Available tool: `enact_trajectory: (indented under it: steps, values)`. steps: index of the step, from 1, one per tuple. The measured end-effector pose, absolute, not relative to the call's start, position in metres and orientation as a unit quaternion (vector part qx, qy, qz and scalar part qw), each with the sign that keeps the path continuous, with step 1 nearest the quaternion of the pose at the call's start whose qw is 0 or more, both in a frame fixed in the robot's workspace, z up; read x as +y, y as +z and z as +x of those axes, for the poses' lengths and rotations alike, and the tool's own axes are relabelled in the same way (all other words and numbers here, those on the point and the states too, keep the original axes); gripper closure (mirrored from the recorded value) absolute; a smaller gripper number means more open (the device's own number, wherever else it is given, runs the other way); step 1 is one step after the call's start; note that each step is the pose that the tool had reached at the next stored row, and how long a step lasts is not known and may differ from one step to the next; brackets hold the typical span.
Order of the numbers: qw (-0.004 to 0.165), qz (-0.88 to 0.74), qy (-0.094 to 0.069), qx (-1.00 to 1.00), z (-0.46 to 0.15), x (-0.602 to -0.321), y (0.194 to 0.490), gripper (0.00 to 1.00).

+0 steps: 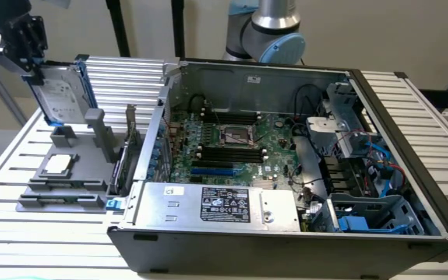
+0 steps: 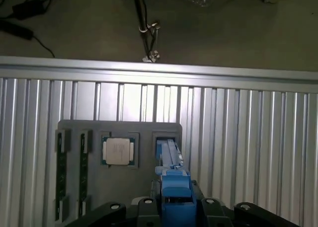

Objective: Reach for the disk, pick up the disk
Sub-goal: 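Pick up the disk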

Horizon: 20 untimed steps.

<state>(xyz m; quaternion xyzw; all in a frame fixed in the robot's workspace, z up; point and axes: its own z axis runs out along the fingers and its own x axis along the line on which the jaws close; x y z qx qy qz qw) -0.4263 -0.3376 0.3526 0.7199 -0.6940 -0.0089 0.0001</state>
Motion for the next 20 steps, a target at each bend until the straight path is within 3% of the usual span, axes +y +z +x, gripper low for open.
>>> enact_trajectory:
  steps: [20]
  values:
    - [-0.003, 0.72, -0.012, -0.694, -0.399, -0.339, 0.43, 0.67]
